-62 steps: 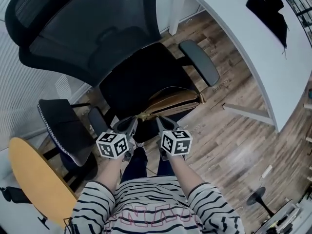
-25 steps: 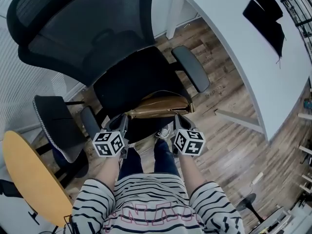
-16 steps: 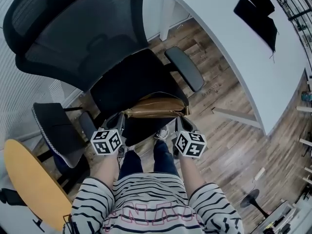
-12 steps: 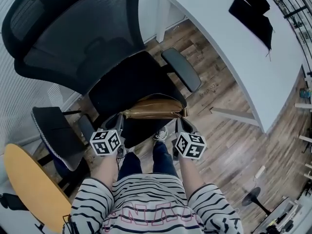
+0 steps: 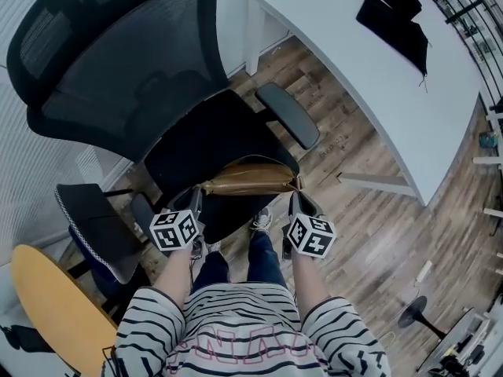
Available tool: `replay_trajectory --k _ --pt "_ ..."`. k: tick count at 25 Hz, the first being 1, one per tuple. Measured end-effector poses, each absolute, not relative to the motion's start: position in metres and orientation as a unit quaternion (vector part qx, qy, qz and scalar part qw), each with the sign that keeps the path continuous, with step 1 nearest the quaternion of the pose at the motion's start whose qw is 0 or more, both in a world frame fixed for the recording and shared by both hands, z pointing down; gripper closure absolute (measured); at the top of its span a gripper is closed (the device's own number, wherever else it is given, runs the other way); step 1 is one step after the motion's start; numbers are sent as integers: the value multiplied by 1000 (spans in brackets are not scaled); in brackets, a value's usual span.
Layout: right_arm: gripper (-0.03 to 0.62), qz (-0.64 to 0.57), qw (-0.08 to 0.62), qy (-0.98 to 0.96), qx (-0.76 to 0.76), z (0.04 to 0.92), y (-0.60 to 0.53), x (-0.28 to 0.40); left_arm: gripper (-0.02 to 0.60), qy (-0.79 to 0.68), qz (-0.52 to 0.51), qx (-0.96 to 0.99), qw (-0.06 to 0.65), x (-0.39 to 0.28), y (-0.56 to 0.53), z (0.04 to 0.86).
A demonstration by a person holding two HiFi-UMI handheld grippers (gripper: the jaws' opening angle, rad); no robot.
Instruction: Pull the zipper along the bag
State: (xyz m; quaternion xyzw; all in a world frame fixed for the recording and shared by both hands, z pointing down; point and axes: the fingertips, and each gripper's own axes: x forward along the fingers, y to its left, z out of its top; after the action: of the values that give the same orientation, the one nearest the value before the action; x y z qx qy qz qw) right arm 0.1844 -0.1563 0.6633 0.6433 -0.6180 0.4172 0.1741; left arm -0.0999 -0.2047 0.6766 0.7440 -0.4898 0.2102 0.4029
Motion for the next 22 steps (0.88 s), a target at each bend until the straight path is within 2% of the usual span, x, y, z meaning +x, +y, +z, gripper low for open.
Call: replay_trajectory --k 11,16,17,19,22 --pt "556 388 207 -601 667 666 -154 180 537 -474 236 752 393 -102 -207 678" --pt "554 388 195 -593 678 663 -153 177 535 -459 240 759 395 -104 -208 675" --pt "547 391 187 -590 682 661 -152 176 519 -455 240 761 395 -105 -208 673" --pt "457 393 173 -581 692 656 -149 177 468 -449 243 764 393 -107 -208 668" --pt "450 382 157 -573 708 642 -141 178 459 -448 243 771 382 -113 -207 656"
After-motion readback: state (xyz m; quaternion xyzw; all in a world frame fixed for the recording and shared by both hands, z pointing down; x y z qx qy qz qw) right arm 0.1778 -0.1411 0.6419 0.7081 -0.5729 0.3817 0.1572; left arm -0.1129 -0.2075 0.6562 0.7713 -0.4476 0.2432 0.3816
